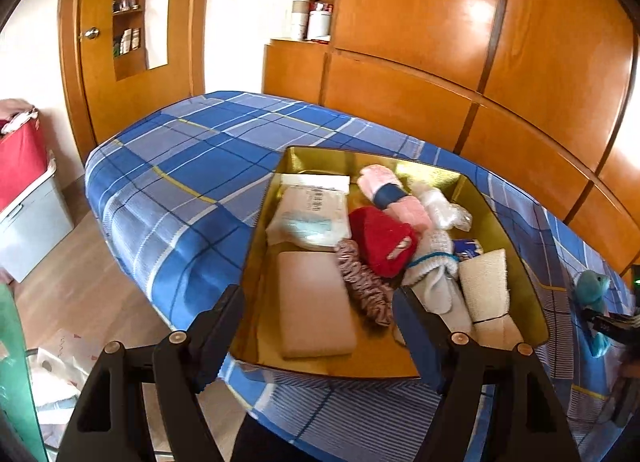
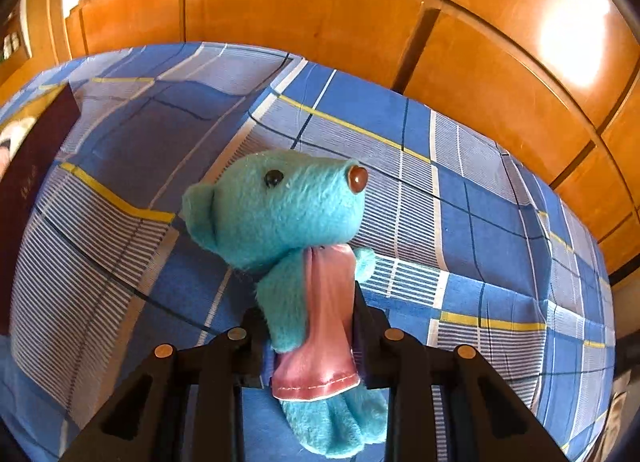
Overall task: Organize soft objects
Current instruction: 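Carry the teal bear over the gold tray with the right tool, then lower the teal bear into the tray and open the right tool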
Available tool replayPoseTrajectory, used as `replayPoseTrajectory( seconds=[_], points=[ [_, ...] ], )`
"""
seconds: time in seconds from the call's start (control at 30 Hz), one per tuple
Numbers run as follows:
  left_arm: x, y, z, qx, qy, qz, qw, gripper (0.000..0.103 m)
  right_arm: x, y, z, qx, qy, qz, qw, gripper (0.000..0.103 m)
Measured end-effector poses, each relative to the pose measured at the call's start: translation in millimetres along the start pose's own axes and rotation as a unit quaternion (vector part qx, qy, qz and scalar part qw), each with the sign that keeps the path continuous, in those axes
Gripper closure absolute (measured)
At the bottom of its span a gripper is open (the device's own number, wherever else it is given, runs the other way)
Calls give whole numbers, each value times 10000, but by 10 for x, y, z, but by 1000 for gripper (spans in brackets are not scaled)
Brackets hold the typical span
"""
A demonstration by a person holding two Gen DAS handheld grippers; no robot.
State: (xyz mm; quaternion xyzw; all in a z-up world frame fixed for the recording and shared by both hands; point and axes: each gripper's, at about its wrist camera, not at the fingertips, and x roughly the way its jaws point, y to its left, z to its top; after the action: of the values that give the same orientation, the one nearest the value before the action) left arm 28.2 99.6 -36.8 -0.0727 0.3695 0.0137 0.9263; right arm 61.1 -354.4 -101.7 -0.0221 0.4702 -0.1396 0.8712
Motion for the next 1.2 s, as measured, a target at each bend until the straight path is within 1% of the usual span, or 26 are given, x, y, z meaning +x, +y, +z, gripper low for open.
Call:
replayPoseTrajectory(
  seconds=[0.13, 0.3, 0.4, 0.47, 0.5, 0.57, 0.6, 0.67, 0.73, 0.83, 0.87, 0.93, 1.03, 1.13, 1.2],
  points=[
    [7, 111, 0, -131, 16, 72, 9999, 26, -146, 35, 28, 89, -131, 161, 9997, 74],
    [15, 175, 20, -228, -3, 133, 9996, 26, -507, 250, 167, 83, -508, 859, 9950, 74],
    [21, 175, 28, -226, -6, 138, 9996, 26, -737, 568, 313, -170, -735, 1372, 9877, 74],
    [27, 166, 27, -213, 7, 126, 9997, 26, -875, 886, 431, -439, -850, 1736, 9802, 74],
    [29, 161, 30, -206, 15, 114, 9997, 26, -910, 992, 475, -523, -874, 1854, 9774, 74],
    [31, 145, 29, -186, 27, 92, 9998, 26, -982, 1338, 605, -746, -898, 2197, 9686, 74],
    [27, 142, 29, -179, 29, 78, 9998, 26, -997, 1445, 633, -800, -889, 2288, 9661, 74],
    [24, 135, 31, -166, 36, 60, 9998, 26, -958, 1788, 743, -1018, -804, 2472, 9602, 74],
    [29, 140, 30, -176, 53, 44, 9998, 26, -854, 2043, 833, -1132, -630, 2556, 9581, 74],
    [39, 169, 23, -215, 73, 36, 9997, 26, -646, 2315, 958, -1138, -288, 2567, 9593, 74],
    [49, 179, 21, -227, 92, 44, 9997, 26, -533, 2421, 1011, -1128, -109, 2541, 9605, 74],
    [65, 196, 21, -244, 111, 47, 9996, 26, -373, 2533, 1020, -1078, 206, 2461, 9630, 73],
    [99, 213, 9, -256, 165, 53, 9995, 26, -228, 2656, 1006, -1095, 415, 2385, 9640, 70],
    [130, 201, -1, -232, 203, 48, 9995, 26, -213, 2719, 978, -1148, 374, 2436, 9623, 67],
    [143, 167, -7, -209, 236, 21, 9995, 26, -234, 2722, 951, -1160, 407, 2604, 9576, 64]
  ],
)
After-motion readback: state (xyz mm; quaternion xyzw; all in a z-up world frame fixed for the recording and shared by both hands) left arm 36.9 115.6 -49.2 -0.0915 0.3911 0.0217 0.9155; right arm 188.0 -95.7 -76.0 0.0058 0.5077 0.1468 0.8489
